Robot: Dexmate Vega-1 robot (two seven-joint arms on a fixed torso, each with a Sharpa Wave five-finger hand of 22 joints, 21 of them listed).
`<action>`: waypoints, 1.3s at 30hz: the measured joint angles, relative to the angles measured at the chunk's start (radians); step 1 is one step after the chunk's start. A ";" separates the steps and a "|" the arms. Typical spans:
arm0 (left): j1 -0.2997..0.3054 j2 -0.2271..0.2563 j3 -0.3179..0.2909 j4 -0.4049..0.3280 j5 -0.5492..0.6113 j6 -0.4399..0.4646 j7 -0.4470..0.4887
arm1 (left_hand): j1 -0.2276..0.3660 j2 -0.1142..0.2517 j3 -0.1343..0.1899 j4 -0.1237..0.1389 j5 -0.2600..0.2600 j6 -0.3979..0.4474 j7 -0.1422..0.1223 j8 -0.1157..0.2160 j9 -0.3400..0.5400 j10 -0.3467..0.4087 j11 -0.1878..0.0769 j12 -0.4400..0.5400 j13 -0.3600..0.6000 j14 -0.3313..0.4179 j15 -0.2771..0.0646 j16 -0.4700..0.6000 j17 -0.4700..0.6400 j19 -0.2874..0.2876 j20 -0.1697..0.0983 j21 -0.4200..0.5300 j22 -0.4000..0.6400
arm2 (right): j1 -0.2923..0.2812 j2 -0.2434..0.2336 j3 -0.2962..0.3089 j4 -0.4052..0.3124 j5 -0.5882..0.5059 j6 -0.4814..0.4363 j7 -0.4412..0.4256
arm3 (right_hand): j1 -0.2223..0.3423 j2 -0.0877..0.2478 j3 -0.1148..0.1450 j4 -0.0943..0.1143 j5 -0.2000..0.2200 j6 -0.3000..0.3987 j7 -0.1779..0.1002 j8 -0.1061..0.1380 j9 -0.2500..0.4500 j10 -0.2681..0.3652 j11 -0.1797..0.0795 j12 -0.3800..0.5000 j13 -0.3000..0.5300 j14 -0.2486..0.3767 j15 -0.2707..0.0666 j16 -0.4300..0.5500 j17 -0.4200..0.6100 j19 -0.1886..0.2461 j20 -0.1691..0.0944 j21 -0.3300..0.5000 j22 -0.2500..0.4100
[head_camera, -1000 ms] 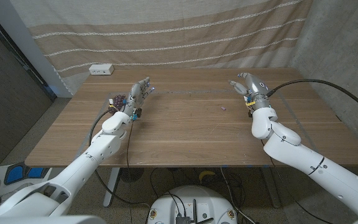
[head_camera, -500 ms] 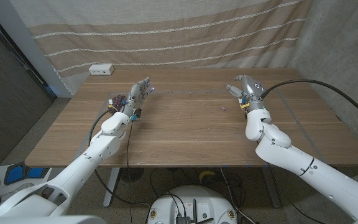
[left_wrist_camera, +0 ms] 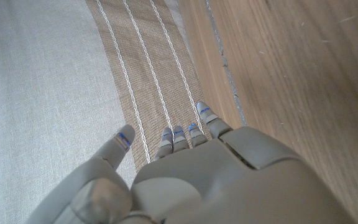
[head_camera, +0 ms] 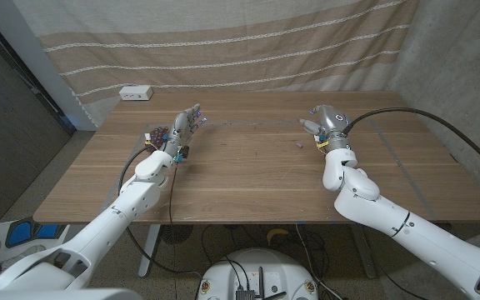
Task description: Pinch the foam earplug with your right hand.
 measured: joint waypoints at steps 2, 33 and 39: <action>0.000 0.000 0.000 0.000 0.000 0.000 0.000 | 0.000 0.000 0.000 0.000 0.000 0.000 0.000 0.000 0.000 0.000 0.000 0.000 0.000 0.000 0.000 0.000 0.000 0.000 0.000 0.000 0.000 | 0.005 0.005 -0.009 0.006 -0.010 -0.010 0.004 | 0.007 -0.007 -0.003 0.003 0.001 0.004 -0.004 0.000 0.000 0.005 -0.005 0.000 0.004 0.004 0.004 0.000 0.000 0.003 -0.004 0.000 0.000; 0.000 0.002 -0.001 -0.002 -0.002 0.006 0.000 | 0.003 -0.003 0.000 0.000 0.000 0.000 0.000 0.000 0.000 0.000 0.000 0.000 0.000 0.000 0.000 0.000 0.000 0.000 0.000 0.000 0.000 | 0.073 0.057 -0.109 0.116 -0.098 -0.059 0.042 | 0.112 -0.017 -0.021 0.006 0.032 0.066 -0.045 0.012 0.005 0.044 -0.052 0.015 0.040 0.036 0.000 0.036 0.025 0.032 -0.018 -0.004 0.000; 0.000 0.002 -0.001 -0.004 -0.002 0.008 0.002 | 0.003 -0.003 0.000 0.000 0.000 0.000 0.000 0.000 0.000 0.000 0.000 0.000 0.000 0.003 -0.003 0.000 0.000 0.000 0.000 0.000 0.000 | 0.080 0.064 -0.117 0.136 -0.101 -0.059 0.044 | 0.119 -0.010 -0.027 0.008 0.032 0.077 -0.055 0.012 0.005 0.052 -0.052 0.023 0.046 0.039 0.004 0.043 0.031 0.032 -0.018 -0.004 0.000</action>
